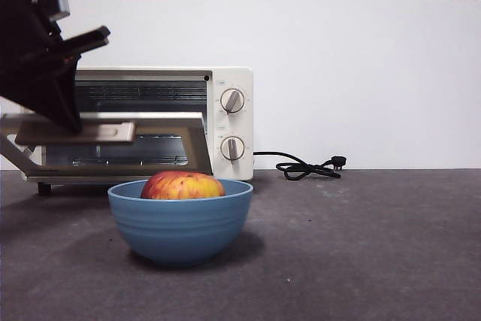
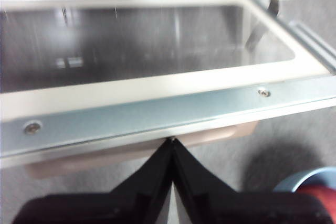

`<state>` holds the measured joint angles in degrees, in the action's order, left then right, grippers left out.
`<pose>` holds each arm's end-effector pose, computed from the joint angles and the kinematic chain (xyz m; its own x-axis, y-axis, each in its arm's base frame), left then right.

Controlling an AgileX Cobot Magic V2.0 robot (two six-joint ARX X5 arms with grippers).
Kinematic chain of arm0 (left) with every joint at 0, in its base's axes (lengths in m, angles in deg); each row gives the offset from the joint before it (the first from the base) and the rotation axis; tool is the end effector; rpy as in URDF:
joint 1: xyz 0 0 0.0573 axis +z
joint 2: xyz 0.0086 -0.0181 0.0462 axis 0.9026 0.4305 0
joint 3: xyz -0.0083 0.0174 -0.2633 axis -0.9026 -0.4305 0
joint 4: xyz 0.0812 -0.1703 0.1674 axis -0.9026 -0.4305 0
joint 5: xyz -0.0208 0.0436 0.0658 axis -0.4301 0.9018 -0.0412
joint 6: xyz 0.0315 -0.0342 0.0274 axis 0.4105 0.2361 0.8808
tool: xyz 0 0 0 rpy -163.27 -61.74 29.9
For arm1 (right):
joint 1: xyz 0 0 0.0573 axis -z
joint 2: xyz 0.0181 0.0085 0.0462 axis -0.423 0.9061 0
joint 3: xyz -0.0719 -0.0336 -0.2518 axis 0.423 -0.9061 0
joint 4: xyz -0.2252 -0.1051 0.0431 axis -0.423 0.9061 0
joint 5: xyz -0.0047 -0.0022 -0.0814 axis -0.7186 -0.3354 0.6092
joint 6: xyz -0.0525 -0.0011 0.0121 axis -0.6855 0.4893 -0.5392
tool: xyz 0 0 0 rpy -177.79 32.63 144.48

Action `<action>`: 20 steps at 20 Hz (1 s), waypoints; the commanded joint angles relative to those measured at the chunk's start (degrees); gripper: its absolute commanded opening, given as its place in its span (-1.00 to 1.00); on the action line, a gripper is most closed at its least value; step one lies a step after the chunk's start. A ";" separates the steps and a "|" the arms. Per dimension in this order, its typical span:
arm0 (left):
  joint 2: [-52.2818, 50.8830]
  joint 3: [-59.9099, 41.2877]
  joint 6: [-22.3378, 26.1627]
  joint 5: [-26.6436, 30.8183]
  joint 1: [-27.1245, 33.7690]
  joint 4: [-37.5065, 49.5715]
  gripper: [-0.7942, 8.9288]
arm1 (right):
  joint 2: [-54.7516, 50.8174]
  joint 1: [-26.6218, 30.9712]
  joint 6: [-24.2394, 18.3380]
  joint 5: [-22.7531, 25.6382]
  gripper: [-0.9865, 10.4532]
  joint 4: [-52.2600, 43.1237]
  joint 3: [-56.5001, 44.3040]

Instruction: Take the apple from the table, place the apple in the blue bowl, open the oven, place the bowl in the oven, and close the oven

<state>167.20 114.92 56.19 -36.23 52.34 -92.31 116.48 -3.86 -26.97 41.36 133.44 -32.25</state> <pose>0.2801 -0.0646 0.2415 0.5633 -0.2648 -0.7827 0.1242 0.9636 -0.2366 0.1099 0.0640 0.3054 0.5146 0.3994 -0.7588 -0.2924 0.9136 0.2826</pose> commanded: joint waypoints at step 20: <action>-17.11 -6.62 0.70 1.66 -8.57 -10.86 -0.85 | 10.64 -0.04 4.44 -12.37 -0.83 -10.78 -0.52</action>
<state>149.98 108.56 55.82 -34.72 43.99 -103.48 126.93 -3.86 -23.75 29.27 122.79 -32.25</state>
